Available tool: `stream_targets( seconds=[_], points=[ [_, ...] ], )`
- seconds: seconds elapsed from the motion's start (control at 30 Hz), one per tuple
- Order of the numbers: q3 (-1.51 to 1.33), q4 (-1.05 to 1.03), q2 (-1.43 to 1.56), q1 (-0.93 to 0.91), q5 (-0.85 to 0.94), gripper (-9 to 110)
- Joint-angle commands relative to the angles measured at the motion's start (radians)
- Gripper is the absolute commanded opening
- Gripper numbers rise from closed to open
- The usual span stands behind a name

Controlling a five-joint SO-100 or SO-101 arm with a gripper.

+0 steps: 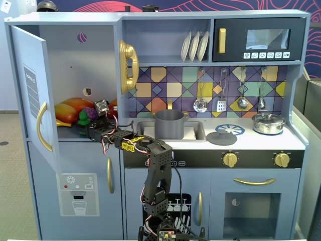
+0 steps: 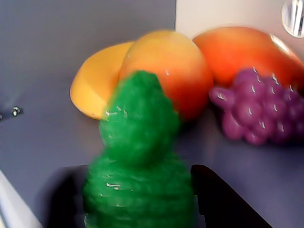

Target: Pick up the green pineapple from the left cabinet and place it in the gray recipient

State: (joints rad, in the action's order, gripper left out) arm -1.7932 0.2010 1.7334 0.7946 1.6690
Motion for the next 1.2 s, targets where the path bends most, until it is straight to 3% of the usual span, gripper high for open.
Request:
stream_targets(
  seconds=[0.0,0.2,0.5,0.83,1.17],
  points=[
    [0.083,-0.006,0.029,0.032,0.015,0],
    [0.06,-0.035,0.189,0.144,0.031,0],
    [-0.149,-0.169,0.719,0.238,0.152,0],
    [-0.242,-0.342,1.141,-0.072,0.118,0],
    [-0.193,-0.439,1.04,-0.586,-0.121,0]
  ],
)
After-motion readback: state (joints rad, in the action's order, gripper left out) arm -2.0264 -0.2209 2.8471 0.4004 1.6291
